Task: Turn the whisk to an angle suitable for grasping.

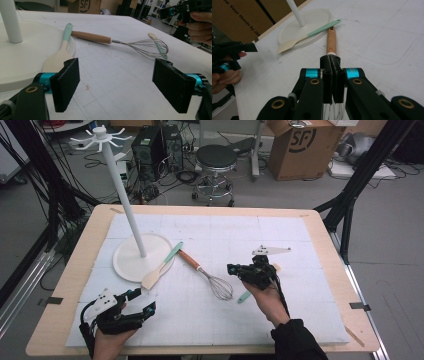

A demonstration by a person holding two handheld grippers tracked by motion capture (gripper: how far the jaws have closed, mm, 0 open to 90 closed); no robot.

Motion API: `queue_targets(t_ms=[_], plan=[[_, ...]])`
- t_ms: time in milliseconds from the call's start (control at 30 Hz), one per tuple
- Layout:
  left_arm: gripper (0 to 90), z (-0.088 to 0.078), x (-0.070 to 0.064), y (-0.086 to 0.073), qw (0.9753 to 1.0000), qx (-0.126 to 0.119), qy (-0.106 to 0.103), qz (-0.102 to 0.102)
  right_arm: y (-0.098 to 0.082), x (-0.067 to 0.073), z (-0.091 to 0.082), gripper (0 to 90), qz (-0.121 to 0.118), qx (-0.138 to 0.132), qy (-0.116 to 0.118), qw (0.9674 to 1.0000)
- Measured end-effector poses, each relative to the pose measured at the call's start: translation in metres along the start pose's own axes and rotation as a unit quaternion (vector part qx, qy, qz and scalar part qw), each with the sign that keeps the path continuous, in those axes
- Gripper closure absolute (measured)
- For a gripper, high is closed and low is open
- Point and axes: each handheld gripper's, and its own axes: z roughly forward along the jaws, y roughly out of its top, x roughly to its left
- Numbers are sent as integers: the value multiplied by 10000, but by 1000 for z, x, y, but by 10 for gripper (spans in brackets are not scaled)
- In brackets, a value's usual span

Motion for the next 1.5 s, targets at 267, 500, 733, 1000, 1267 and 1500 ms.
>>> queue_targets(t_ms=[267,500,733,1000,1267,1500], plan=[[227,3,-1,0,10000,6,-28,-18,24,3,33,895,38,389,79,9992],[227,2,-2,0,9999,-46,-82,-87,34,4,57,896,114,689,180,9974],[227,2,-1,0,9999,-43,-97,-117,48,13,83,897,303,1028,304,9938],[228,1,-1,0,9999,-61,-110,-117,57,27,122,896,336,1718,244,9843],[230,-2,0,0,9998,-86,-100,-130,49,28,146,896,373,2554,70,9661],[232,-1,-1,0,9998,-106,-90,-143,43,25,150,896,363,3007,-251,9527]])
